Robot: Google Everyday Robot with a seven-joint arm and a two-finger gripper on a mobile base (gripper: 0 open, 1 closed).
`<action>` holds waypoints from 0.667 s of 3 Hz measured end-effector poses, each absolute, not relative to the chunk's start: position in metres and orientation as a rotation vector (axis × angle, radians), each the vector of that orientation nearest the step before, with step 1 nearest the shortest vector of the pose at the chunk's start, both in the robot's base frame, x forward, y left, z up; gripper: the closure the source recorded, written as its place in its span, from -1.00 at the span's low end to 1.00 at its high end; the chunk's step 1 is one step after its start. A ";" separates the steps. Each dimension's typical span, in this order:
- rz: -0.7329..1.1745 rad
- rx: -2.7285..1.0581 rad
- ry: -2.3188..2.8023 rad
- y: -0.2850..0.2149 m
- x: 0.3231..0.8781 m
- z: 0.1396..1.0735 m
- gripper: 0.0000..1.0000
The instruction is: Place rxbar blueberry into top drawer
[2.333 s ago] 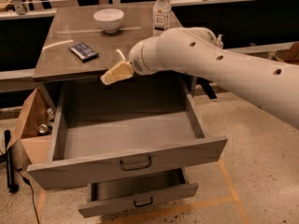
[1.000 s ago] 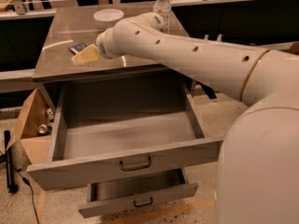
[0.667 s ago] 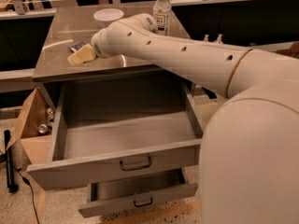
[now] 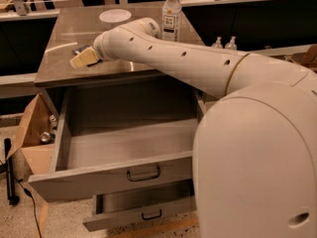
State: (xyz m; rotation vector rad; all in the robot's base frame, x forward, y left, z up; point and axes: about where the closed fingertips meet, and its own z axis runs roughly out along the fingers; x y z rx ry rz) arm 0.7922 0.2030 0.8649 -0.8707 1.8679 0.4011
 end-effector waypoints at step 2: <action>0.422 -0.889 1.859 0.217 0.792 0.855 -0.66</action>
Offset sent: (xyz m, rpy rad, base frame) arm -0.0014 0.0165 -0.0138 0.0024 0.0007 0.0320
